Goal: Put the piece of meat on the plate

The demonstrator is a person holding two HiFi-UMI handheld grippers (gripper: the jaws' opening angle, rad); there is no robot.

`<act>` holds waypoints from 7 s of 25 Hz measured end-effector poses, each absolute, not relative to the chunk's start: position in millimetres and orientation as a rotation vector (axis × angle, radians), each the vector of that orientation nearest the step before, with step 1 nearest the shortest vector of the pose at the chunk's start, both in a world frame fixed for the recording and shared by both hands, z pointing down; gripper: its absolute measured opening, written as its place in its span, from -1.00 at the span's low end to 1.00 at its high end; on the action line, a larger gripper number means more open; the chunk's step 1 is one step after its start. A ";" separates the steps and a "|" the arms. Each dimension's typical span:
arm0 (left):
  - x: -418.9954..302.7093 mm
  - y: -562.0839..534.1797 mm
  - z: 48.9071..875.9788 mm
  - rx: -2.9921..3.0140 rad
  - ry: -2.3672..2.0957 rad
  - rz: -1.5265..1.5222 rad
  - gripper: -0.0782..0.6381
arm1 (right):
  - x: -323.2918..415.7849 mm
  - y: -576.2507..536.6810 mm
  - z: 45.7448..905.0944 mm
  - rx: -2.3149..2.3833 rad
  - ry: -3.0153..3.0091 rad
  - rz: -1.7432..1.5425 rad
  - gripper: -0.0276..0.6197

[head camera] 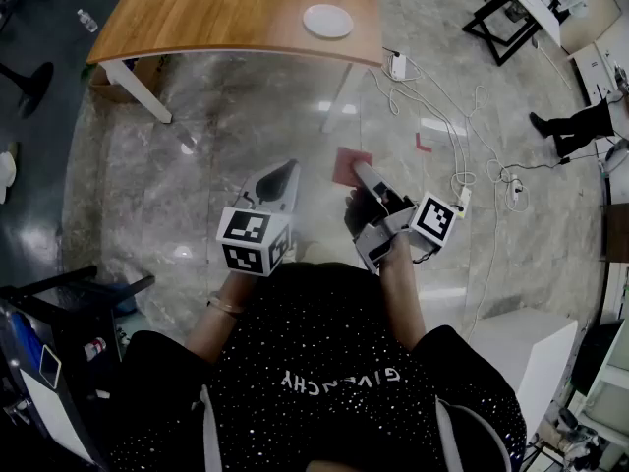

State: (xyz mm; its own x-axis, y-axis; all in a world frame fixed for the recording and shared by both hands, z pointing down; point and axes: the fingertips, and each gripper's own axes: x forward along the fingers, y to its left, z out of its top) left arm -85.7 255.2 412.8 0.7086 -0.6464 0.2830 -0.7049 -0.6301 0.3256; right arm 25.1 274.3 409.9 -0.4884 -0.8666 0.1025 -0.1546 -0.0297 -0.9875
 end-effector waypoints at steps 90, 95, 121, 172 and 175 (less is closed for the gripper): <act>-2.5 5.2 427.5 2.369 -1.298 0.162 -0.76 | 146.5 18.1 434.2 -1.028 1.673 -1.659 -0.61; -2.9 8.5 428.2 2.359 -1.312 0.164 -0.76 | 146.1 19.8 436.7 -1.022 1.678 -1.670 -0.61; 22.8 -153.7 430.3 2.342 -1.265 0.191 -0.76 | 159.6 -144.7 429.4 -1.017 1.671 -1.713 -0.61; 46.4 -284.9 496.3 2.329 -1.200 0.291 -0.76 | 105.4 -253.4 553.5 -1.375 2.097 -2.091 -0.61; 48.4 -284.2 494.3 2.335 -1.202 0.293 -0.76 | 107.5 -251.2 555.7 -1.391 2.100 -2.109 -0.60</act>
State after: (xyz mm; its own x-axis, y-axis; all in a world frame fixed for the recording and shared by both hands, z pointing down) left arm 48.4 -284.2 494.3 0.5882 -0.7021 0.4014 -0.8080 -0.4894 0.3279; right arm 107.5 -251.2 555.7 -0.6332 -0.4464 0.6323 -0.6304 -0.1766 -0.7559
